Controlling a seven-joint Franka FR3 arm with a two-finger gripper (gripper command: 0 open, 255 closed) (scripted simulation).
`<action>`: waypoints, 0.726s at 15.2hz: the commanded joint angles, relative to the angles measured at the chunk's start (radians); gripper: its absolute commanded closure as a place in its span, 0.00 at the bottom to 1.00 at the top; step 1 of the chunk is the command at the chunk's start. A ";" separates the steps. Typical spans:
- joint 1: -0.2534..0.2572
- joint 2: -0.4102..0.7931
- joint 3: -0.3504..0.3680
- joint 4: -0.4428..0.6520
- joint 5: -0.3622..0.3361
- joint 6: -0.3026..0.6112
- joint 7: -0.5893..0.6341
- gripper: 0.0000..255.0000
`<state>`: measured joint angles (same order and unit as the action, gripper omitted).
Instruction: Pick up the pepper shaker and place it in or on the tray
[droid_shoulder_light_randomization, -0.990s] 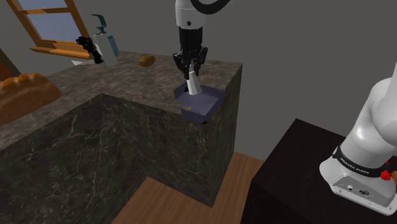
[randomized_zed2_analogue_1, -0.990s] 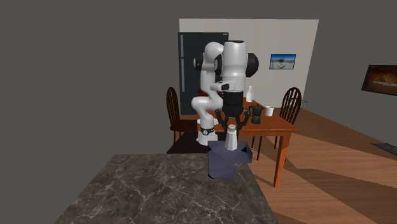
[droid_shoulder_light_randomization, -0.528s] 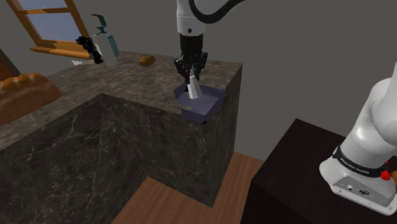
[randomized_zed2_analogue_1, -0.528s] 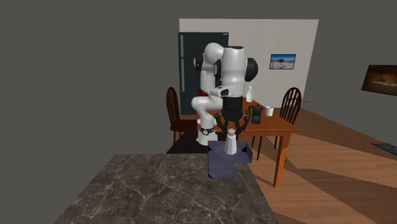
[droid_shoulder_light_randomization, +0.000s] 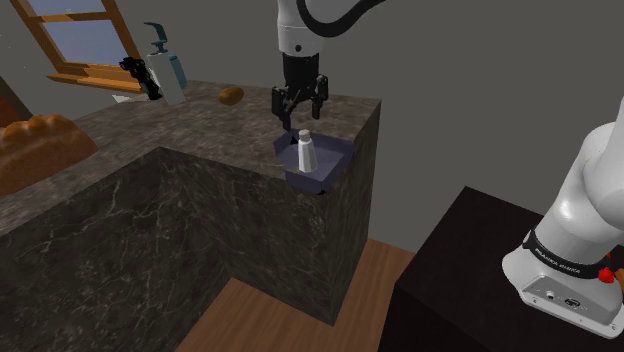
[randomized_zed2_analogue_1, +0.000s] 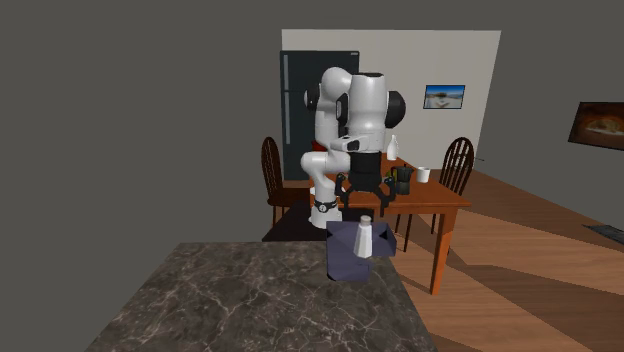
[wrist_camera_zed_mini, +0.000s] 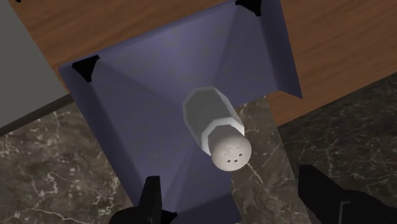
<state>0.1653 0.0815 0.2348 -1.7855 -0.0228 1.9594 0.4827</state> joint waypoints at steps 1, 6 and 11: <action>0.000 0.000 0.000 0.000 0.000 0.000 0.000 0.00; -0.001 -0.019 0.000 0.103 0.005 -0.122 -0.004 0.00; -0.001 -0.019 0.000 0.103 0.005 -0.122 -0.004 0.00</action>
<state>0.1647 0.0623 0.2351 -1.6830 -0.0173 1.8384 0.4790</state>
